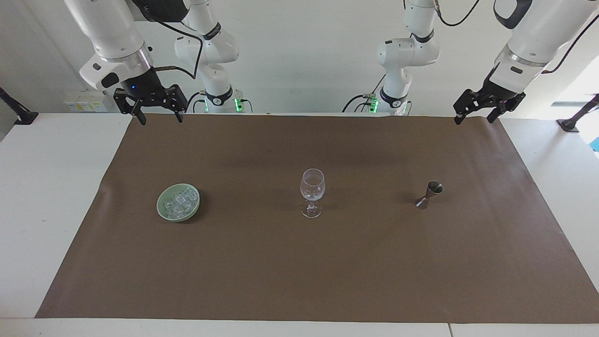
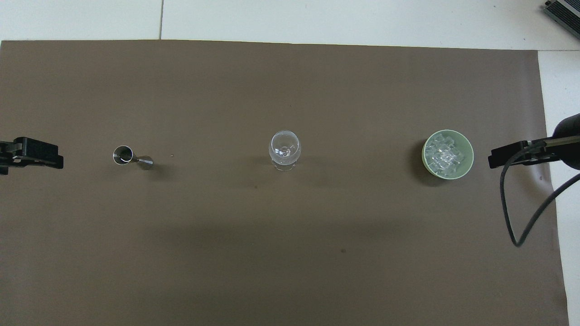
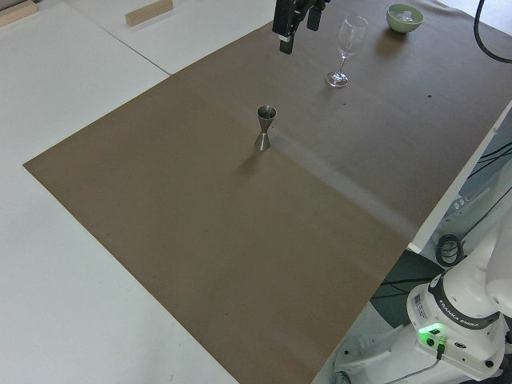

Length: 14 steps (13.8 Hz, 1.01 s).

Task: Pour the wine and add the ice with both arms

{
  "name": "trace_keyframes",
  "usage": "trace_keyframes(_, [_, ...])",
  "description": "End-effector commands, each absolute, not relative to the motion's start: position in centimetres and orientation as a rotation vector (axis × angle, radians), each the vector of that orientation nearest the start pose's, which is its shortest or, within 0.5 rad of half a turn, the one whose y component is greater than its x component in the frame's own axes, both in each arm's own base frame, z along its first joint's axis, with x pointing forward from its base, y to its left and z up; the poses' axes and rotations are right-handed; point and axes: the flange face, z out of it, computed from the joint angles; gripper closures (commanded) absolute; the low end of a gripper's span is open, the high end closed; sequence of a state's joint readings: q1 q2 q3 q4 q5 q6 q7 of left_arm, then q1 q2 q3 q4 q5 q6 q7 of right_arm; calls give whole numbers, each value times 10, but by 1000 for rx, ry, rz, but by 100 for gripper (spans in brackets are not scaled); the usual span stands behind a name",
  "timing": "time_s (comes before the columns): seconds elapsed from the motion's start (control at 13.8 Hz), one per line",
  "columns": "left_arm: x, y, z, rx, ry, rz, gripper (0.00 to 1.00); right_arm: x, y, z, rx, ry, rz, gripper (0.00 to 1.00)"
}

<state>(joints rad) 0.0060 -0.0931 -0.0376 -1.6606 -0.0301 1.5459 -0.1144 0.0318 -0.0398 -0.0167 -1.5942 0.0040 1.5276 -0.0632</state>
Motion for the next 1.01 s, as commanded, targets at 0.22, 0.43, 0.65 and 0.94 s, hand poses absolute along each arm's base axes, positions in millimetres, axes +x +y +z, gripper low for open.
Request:
trace_keyframes(0.22, [505, -1, 600, -3233, -432, -7, 0, 532, 6, 634, -3139, -159, 51, 0])
trace_keyframes(0.43, [504, 13, 577, -3246, -695, 22, 0, 532, 6, 634, -3139, -159, 51, 0])
trace_keyframes(0.65, [503, 40, 554, -3245, -1091, 89, 0, 532, 6, 634, -3139, -159, 51, 0])
trace_keyframes(0.94, [492, 69, 512, -3173, -1498, 238, 0, 531, 6, 634, -3138, -159, 53, 0])
